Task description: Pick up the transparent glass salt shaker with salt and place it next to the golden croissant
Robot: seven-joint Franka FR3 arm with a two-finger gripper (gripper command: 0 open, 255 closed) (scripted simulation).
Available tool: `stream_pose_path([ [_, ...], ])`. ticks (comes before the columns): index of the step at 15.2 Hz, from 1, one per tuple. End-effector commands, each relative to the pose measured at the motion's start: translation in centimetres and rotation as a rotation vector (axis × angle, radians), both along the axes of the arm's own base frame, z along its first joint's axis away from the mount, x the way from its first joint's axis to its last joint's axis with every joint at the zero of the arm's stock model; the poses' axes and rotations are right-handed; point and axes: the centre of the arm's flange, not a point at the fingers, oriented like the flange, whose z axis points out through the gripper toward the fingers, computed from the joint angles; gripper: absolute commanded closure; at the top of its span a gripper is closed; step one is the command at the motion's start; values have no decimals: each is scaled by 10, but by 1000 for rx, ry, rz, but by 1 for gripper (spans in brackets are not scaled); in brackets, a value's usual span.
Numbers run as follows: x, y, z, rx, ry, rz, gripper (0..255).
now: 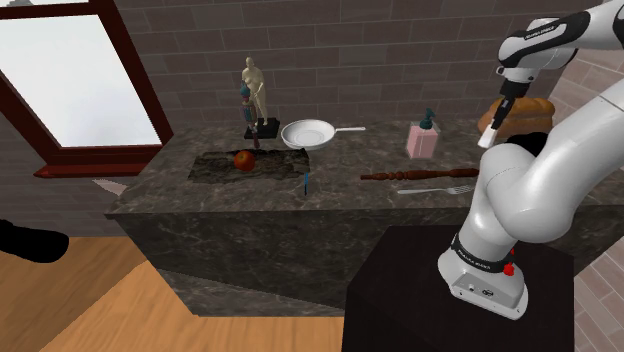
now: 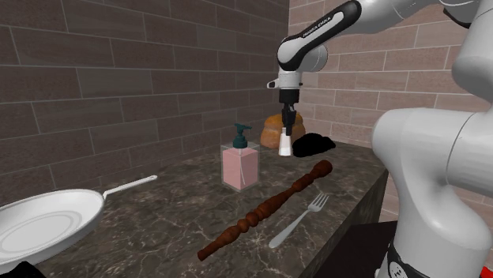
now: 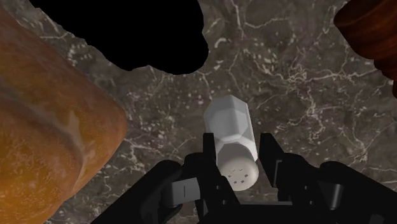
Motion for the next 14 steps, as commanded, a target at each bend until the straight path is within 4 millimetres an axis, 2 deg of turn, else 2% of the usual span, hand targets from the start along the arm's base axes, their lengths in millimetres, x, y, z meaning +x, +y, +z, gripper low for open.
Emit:
stream_pose_path([
  [1, 0, 0, -13, 0, 0, 0, 255],
  [9, 0, 0, -13, 0, 0, 0, 255],
  [10, 0, 0, -13, 0, 0, 0, 0],
  [14, 0, 0, -13, 0, 0, 0, 0],
])
